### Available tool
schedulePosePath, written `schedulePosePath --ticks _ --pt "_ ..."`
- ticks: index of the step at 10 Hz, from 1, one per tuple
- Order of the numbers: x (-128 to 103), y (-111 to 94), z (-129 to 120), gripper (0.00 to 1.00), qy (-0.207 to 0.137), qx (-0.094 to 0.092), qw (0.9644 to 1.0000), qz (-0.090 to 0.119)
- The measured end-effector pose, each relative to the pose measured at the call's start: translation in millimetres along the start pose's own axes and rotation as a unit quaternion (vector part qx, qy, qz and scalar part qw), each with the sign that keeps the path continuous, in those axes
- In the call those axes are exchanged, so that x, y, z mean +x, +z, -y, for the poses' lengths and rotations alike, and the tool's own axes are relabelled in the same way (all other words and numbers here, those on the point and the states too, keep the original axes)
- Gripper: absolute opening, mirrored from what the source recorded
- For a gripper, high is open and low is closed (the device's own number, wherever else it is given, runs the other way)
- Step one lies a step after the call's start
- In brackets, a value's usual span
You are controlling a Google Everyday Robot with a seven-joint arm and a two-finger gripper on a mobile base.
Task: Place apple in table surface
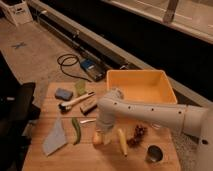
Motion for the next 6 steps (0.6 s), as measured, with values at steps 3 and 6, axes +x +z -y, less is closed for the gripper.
schedulePosePath --ticks 3,6 --pt "-4 7 3 0.65 -0.004 -0.001 0.9998 0.019" --pt "-1 14 3 0.55 0.005 -0.005 0.9995 0.030"
